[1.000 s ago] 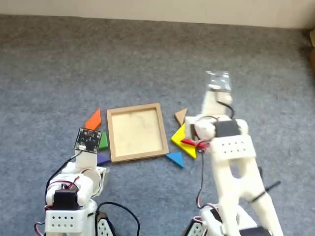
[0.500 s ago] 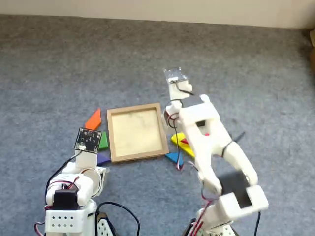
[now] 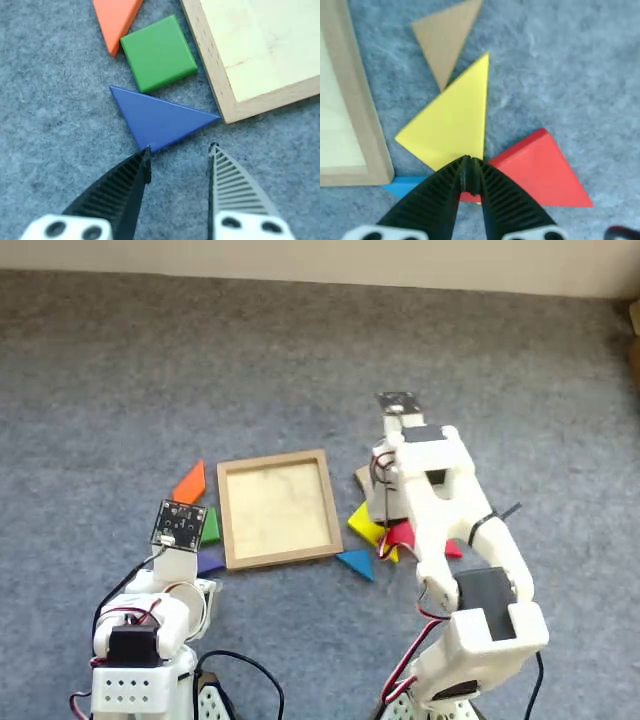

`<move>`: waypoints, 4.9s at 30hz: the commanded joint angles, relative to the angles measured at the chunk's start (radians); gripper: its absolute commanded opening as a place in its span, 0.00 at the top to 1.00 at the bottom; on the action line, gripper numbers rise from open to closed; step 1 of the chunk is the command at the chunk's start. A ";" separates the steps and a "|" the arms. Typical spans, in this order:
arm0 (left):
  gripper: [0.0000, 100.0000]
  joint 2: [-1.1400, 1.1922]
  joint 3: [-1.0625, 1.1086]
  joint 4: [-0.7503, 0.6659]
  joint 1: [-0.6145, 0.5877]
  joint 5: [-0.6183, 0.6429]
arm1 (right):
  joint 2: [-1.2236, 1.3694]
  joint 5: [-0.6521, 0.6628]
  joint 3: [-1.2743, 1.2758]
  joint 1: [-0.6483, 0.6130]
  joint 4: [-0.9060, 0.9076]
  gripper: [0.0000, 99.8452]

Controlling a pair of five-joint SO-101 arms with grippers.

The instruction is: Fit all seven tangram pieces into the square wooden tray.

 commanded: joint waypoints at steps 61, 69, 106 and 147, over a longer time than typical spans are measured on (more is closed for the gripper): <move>0.81 -0.042 0.021 0.003 -0.012 0.011 | 0.070 -0.058 -0.016 -0.196 -0.208 0.59; 0.81 -0.042 0.021 0.003 -0.012 0.011 | 0.128 -0.057 -0.013 -0.191 -0.137 0.59; 0.81 -0.042 0.021 0.003 -0.012 0.011 | 0.111 -0.052 -0.016 -0.171 -0.125 0.73; 0.81 -0.042 0.021 0.003 -0.012 0.011 | 0.041 -0.129 -0.248 -0.469 -0.243 0.78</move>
